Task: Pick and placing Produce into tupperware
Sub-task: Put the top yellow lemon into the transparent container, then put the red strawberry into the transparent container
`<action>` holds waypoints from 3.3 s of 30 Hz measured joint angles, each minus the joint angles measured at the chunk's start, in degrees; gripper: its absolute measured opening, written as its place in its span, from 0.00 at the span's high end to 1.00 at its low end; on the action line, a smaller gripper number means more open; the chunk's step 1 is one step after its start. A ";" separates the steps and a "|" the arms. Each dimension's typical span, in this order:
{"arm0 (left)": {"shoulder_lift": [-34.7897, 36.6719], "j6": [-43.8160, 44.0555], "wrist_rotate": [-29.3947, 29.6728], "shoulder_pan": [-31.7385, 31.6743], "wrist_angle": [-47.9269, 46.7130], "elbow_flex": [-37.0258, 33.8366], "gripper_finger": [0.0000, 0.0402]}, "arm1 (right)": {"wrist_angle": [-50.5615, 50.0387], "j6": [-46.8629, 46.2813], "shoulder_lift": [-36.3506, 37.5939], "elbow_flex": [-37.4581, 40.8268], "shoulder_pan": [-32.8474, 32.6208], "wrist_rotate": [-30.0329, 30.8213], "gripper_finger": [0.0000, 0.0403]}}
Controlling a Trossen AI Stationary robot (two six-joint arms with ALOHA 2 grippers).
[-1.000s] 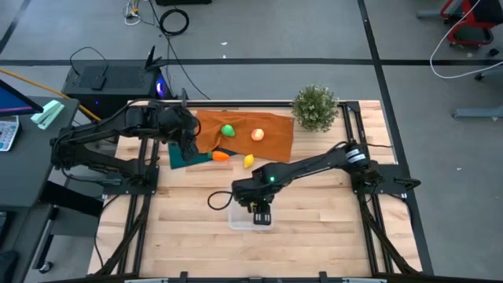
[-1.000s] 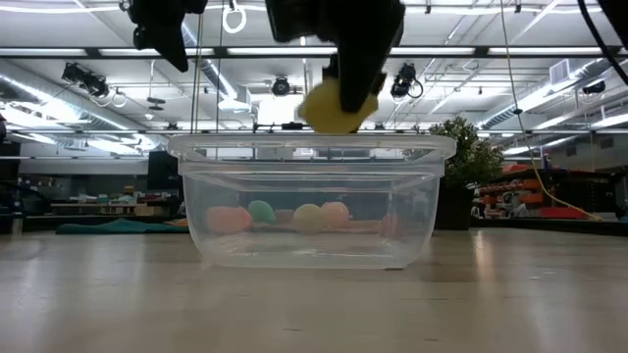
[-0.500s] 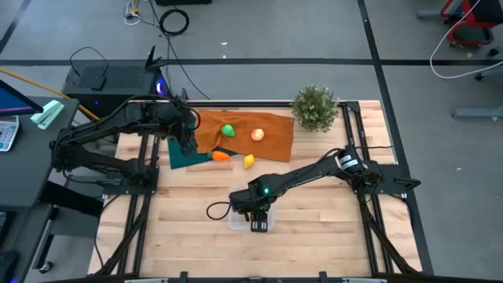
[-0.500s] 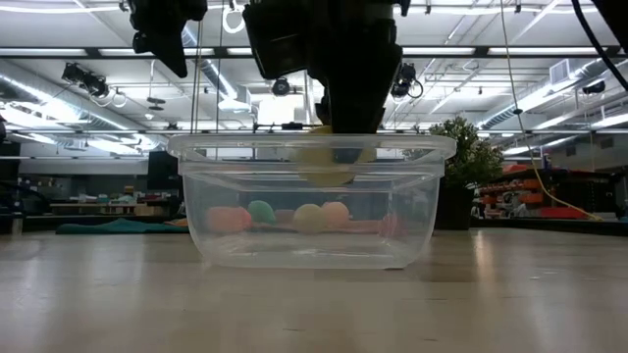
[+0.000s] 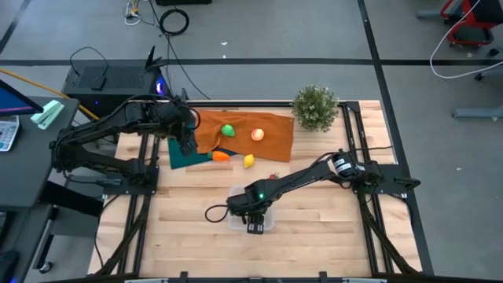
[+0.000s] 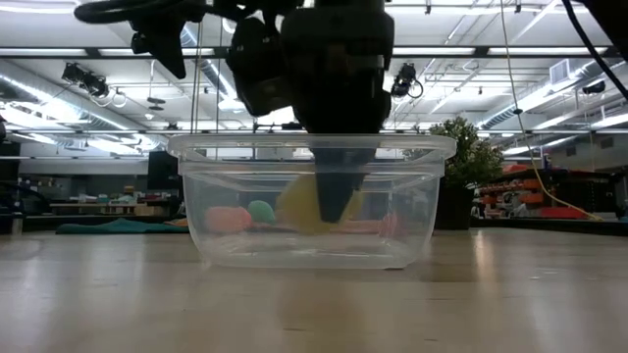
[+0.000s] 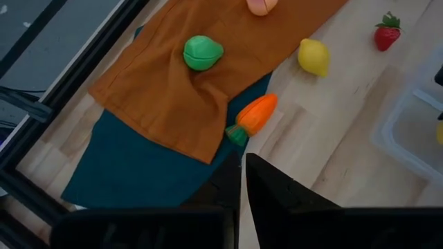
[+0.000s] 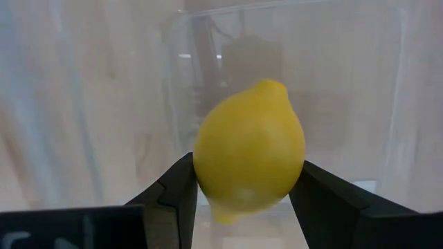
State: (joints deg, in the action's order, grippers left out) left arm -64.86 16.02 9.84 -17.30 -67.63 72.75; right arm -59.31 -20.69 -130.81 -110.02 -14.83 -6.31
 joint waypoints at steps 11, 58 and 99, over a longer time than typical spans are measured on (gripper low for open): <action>0.02 0.26 -0.01 0.14 -0.12 0.00 0.91 | 0.16 -0.23 -0.41 0.07 -0.05 0.09 0.61; 0.00 4.40 -0.02 0.11 -0.10 0.00 0.90 | -13.47 -13.70 22.19 0.02 1.64 8.56 0.48; 0.00 9.67 3.66 0.15 0.09 0.00 0.91 | 14.22 -23.98 54.32 60.91 11.28 0.28 0.48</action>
State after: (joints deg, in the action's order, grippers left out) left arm -64.86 25.69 13.50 -17.15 -67.54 72.75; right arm -45.10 -44.67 -76.49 -49.10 -3.55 -6.03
